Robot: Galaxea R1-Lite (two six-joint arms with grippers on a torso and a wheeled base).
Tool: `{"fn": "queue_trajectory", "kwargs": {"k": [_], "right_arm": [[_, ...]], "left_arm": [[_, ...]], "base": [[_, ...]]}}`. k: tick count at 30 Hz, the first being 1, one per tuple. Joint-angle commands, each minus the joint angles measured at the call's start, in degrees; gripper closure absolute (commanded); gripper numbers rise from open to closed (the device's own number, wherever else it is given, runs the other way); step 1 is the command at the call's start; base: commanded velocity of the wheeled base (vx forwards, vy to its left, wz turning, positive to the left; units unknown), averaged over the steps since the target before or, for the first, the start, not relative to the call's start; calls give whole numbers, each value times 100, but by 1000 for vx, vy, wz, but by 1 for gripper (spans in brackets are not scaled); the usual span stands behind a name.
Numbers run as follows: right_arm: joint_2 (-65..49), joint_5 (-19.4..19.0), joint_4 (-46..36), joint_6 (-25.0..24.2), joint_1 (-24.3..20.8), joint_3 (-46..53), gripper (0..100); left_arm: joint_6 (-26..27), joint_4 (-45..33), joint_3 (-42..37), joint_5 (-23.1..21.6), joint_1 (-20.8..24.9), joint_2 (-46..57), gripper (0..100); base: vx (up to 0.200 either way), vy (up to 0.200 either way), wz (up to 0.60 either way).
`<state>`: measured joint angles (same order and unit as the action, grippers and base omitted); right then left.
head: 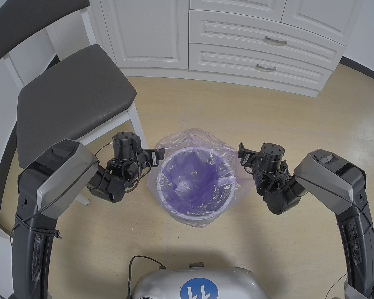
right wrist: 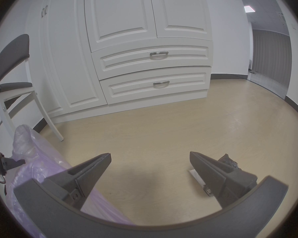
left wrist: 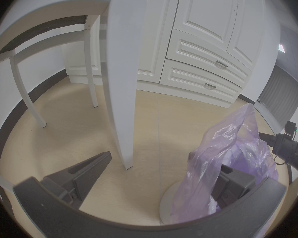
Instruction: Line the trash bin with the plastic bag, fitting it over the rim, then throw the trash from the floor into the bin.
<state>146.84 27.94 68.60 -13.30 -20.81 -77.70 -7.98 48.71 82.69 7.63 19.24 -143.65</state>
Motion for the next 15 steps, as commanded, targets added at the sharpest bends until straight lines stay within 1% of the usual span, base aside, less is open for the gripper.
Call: {"fn": "queue_trajectory", "kwargs": {"k": [1, 4, 8, 10, 11, 12, 15], "right_arm": [[-32, 1, 5, 3, 16, 10, 0], [-190, 10, 5, 12, 7, 106, 0], [-885, -17, -66, 82, -64, 897, 0], [-1148, -69, -13, 214, -72, 1293, 0], [-1148, -69, -13, 214, -72, 1293, 0], [-1359, -69, 66, 442, -81, 1548, 0], [-1605, -78, 400, 644, -143, 1820, 0]], "left_arm": [[-1, 15, -16, 10, 1, 4, 0], [7, 15, -86, 19, 1, 57, 0], [60, 24, -526, -34, 45, 382, 0], [131, 24, -710, -51, 54, 487, 0], [131, 24, -710, -51, 54, 487, 0], [289, 24, -904, -78, 54, 619, 0], [412, 24, -1106, -157, 71, 742, 0]], "base": [[0, 0, 0], [0, 0, 0], [0, 0, 0], [0, 0, 0], [0, 0, 0], [0, 0, 0], [0, 0, 0]]}}
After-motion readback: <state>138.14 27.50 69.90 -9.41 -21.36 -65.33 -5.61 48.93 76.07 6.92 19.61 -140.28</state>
